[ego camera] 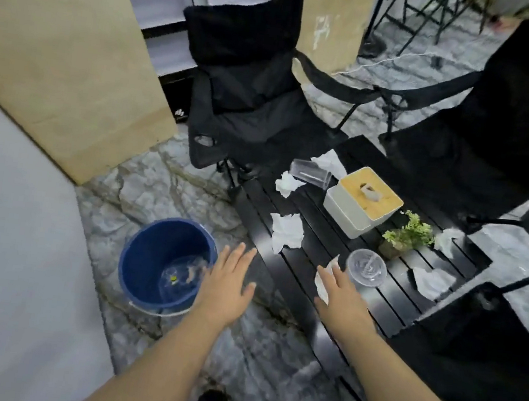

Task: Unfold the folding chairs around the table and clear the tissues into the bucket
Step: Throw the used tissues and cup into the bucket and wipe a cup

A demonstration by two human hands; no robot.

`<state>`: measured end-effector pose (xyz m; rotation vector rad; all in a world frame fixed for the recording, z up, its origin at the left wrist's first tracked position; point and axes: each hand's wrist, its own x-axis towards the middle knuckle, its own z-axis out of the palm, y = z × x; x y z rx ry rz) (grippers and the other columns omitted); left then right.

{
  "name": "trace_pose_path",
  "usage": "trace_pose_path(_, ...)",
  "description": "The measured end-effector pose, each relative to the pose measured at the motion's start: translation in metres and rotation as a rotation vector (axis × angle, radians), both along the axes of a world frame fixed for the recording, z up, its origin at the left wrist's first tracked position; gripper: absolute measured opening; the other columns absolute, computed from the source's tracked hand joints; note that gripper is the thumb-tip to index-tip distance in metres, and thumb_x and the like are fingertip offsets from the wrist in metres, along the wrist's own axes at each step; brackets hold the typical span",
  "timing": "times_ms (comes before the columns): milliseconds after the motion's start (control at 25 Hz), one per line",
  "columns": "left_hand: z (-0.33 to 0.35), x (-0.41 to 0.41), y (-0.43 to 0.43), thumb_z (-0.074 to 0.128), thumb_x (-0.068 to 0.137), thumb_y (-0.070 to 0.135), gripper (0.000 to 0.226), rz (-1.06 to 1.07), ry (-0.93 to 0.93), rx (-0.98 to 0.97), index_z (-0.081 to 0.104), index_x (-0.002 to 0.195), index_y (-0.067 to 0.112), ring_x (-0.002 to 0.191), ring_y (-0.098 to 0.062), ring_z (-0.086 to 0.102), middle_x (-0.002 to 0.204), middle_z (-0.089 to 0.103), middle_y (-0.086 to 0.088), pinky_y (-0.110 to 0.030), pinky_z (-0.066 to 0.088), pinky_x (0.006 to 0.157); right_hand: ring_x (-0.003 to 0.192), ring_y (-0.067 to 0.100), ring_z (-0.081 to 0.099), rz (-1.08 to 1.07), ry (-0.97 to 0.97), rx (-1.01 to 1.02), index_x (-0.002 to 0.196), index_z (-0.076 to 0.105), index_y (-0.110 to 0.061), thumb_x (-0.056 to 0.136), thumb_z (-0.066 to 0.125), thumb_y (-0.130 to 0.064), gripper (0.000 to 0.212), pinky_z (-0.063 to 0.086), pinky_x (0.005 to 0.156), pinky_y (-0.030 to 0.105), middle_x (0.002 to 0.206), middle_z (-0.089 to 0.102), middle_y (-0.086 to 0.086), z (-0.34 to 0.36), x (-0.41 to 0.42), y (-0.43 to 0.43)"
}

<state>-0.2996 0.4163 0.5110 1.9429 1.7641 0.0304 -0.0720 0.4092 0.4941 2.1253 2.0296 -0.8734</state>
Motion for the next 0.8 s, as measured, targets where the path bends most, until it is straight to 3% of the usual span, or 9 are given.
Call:
trace_pose_path(200, -0.063, 0.021, 0.095, 0.041, 0.095, 0.027, 0.061, -0.169, -0.1, -0.126, 0.009, 0.147, 0.028, 0.146, -0.021, 0.004, 0.159, 0.002, 0.004, -0.04, 0.018, 0.118, 0.146, 0.026, 0.013, -0.204, 0.073, -0.077, 0.146, 0.023, -0.032, 0.09, 0.045, -0.005, 0.066, 0.036, 0.107, 0.04, 0.16, 0.005, 0.004, -0.066, -0.001, 0.031)
trace_pose_path(280, -0.092, 0.038, 0.121, 0.041, 0.094, 0.026, 0.061, -0.222, -0.081, -0.15, 0.01, 0.146, 0.03, 0.145, -0.021, 0.005, 0.159, 0.001, 0.006, -0.044, 0.024, 0.116, 0.145, 0.026, 0.015, -0.229, 0.089, -0.115, 0.146, 0.023, -0.033, 0.086, 0.041, 0.005, 0.074, 0.036, 0.108, 0.039, 0.161, 0.001, 0.004, -0.093, -0.001, 0.038)
trace_pose_path(360, -0.118, 0.053, 0.144, 0.041, 0.094, 0.024, 0.061, -0.272, -0.025, -0.107, 0.01, 0.146, 0.034, 0.144, -0.023, 0.007, 0.158, 0.001, 0.008, -0.049, 0.033, 0.11, 0.145, 0.026, 0.014, -0.238, 0.091, -0.148, 0.148, 0.015, -0.035, 0.085, 0.04, 0.007, 0.08, 0.038, 0.108, 0.039, 0.16, -0.008, 0.0, -0.117, -0.003, 0.043)
trace_pose_path(480, -0.157, 0.074, 0.185, 0.043, 0.09, 0.008, 0.072, -0.356, 0.09, -0.044, 0.007, 0.145, 0.038, 0.142, -0.024, 0.01, 0.158, -0.003, 0.012, -0.046, 0.041, 0.101, 0.146, 0.026, 0.009, -0.237, 0.031, -0.162, 0.15, 0.0, -0.029, 0.088, 0.043, 0.004, 0.082, 0.037, 0.11, 0.035, 0.159, -0.017, 0.001, -0.156, 0.005, 0.058)
trace_pose_path(560, -0.183, 0.078, 0.203, 0.045, 0.084, -0.001, 0.082, -0.402, 0.153, -0.077, 0.005, 0.145, 0.037, 0.138, -0.024, 0.015, 0.158, -0.002, 0.012, -0.042, 0.044, 0.094, 0.145, 0.029, 0.012, -0.312, 0.027, -0.163, 0.15, 0.011, -0.017, 0.091, 0.041, 0.005, 0.069, 0.026, 0.116, 0.037, 0.16, -0.002, 0.008, -0.176, 0.005, 0.062)
trace_pose_path(640, -0.206, 0.076, 0.21, 0.044, 0.083, -0.002, 0.077, -0.394, 0.155, -0.091, 0.013, 0.145, 0.032, 0.132, -0.024, 0.024, 0.156, 0.01, 0.009, -0.039, 0.044, 0.091, 0.136, 0.031, 0.028, -0.354, -0.036, -0.079, 0.141, 0.034, -0.01, 0.088, 0.043, 0.01, 0.058, 0.029, 0.113, 0.033, 0.154, 0.023, 0.011, -0.183, 0.006, 0.063)
trace_pose_path(720, -0.22, 0.069, 0.211, 0.044, 0.083, -0.003, 0.056, -0.373, 0.087, -0.05, 0.039, 0.134, 0.02, 0.122, -0.024, 0.034, 0.141, 0.038, 0.001, -0.035, 0.044, 0.088, 0.114, 0.033, 0.049, -0.34, -0.063, 0.014, 0.118, 0.057, -0.004, 0.078, 0.055, 0.015, 0.045, 0.044, 0.097, 0.034, 0.13, 0.052, 0.015, -0.186, 0.004, 0.07)
trace_pose_path(800, -0.221, 0.057, 0.215, 0.046, 0.082, -0.002, 0.03, -0.307, -0.041, -0.019, 0.059, 0.107, 0.008, 0.109, -0.026, 0.044, 0.113, 0.055, -0.009, -0.031, 0.042, 0.082, 0.086, 0.033, 0.061, -0.357, -0.034, 0.039, 0.089, 0.066, -0.004, 0.066, 0.068, 0.015, 0.03, 0.049, 0.069, 0.032, 0.094, 0.064, 0.013, -0.183, -0.003, 0.087)
